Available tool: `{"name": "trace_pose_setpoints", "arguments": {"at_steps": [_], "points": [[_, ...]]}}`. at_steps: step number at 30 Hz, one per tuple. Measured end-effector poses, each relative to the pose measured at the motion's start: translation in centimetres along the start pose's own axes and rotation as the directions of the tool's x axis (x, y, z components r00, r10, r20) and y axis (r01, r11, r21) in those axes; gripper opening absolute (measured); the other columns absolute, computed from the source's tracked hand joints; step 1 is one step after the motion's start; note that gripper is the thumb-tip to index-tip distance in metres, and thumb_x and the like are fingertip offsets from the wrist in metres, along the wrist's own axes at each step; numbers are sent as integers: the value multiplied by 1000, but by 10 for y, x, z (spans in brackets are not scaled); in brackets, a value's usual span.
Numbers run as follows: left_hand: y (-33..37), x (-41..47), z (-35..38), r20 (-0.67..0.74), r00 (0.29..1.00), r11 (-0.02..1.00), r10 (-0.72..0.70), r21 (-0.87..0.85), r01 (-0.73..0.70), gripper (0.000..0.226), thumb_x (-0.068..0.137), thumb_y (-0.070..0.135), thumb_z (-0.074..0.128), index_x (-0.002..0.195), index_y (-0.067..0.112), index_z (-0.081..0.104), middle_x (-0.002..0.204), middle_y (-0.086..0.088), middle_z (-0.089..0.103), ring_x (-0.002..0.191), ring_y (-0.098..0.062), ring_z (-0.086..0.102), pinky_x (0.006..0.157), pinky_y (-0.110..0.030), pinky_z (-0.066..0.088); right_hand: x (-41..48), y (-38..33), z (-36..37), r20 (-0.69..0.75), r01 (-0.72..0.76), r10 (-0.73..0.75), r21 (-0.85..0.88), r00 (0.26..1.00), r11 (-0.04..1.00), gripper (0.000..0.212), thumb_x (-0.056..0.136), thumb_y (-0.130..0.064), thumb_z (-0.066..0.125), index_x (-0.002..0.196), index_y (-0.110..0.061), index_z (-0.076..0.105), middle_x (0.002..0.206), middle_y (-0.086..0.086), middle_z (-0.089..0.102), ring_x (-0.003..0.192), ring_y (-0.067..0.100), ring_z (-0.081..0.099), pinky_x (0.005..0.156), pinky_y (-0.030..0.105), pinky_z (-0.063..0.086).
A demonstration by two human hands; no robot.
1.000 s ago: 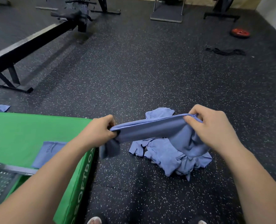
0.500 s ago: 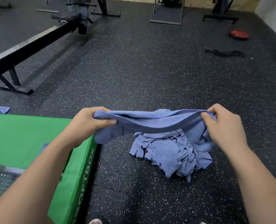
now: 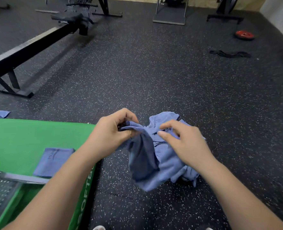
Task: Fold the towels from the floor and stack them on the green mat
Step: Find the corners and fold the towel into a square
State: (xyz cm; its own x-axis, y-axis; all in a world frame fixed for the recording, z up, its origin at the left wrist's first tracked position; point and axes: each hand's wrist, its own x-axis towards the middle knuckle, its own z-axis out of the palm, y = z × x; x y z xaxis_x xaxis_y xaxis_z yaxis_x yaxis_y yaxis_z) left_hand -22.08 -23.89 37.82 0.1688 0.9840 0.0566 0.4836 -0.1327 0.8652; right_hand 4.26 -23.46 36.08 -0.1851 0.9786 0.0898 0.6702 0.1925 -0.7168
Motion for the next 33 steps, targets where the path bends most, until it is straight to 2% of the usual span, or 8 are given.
{"name": "trace_pose_setpoints", "arguments": {"at_steps": [5, 10, 15, 19, 22, 27, 31, 33], "points": [[8, -9, 3, 30, 1000, 1000, 0, -15, 0, 38, 90, 14, 83, 107, 27, 52, 89, 3, 79, 70, -25, 65, 68, -43, 57, -11, -24, 18, -12, 137, -137, 68, 991, 988, 14, 95, -39, 76, 104, -31, 69, 59, -2, 40, 57, 13, 40, 57, 28, 35], [12, -11, 2, -30, 999, 998, 28, -63, -30, 29, 97, 14, 75, 105, 27, 50, 77, 3, 74, 61, -14, 51, 55, -28, 43, -11, -33, 19, -23, 168, -167, 143, 986, 975, 16, 93, -35, 80, 95, -27, 66, 61, -2, 40, 57, 14, 39, 55, 29, 33], [15, -8, 3, -63, 995, 995, 81, -57, -84, 19, 98, 22, 74, 102, 22, 56, 76, 1, 72, 60, -22, 46, 57, -31, 41, -8, -32, 22, -44, 194, -191, 77, 981, 978, 8, 105, -35, 63, 103, -28, 64, 65, -3, 50, 60, 17, 48, 60, 40, 44], [17, -5, 2, -64, 991, 992, 113, -43, -116, 10, 95, 31, 71, 97, 24, 65, 81, 8, 75, 64, -25, 56, 61, -31, 46, -3, -26, 20, -65, 187, -186, 5, 980, 982, 16, 106, -42, 51, 115, -33, 61, 68, -18, 57, 65, 7, 53, 66, 40, 50], [18, -2, 3, -46, 991, 991, 122, -52, -124, 4, 96, 26, 69, 99, 24, 68, 86, 2, 76, 75, -32, 67, 69, -36, 54, 0, -28, 17, -15, 190, -190, 5, 982, 982, 27, 98, -46, 55, 123, -35, 60, 66, -13, 56, 61, 10, 52, 65, 41, 50], [19, -3, 5, -17, 994, 991, 108, -83, -109, 12, 103, 11, 71, 101, 23, 70, 86, -5, 75, 77, -37, 67, 69, -51, 58, -1, -32, 19, -12, 204, -204, 66, 979, 977, 18, 93, -38, 67, 110, -34, 64, 68, -2, 54, 62, 16, 53, 62, 35, 45], [20, -2, 1, -38, 994, 991, 105, -75, -107, 11, 102, 10, 72, 102, 21, 72, 92, -2, 77, 81, -34, 70, 73, -48, 59, 2, -30, 19, -45, 179, -174, 143, 984, 973, 15, 104, -40, 62, 100, -26, 68, 60, -4, 50, 57, 16, 48, 59, 37, 44], [19, -1, -4, -55, 987, 988, 150, -40, -152, 10, 102, 14, 73, 100, 24, 74, 106, 3, 78, 96, -22, 73, 84, -43, 58, 4, -30, 16, -22, 143, -142, 210, 990, 967, 17, 108, -34, 63, 96, -22, 67, 57, -8, 47, 55, 11, 42, 55, 28, 37]]}}
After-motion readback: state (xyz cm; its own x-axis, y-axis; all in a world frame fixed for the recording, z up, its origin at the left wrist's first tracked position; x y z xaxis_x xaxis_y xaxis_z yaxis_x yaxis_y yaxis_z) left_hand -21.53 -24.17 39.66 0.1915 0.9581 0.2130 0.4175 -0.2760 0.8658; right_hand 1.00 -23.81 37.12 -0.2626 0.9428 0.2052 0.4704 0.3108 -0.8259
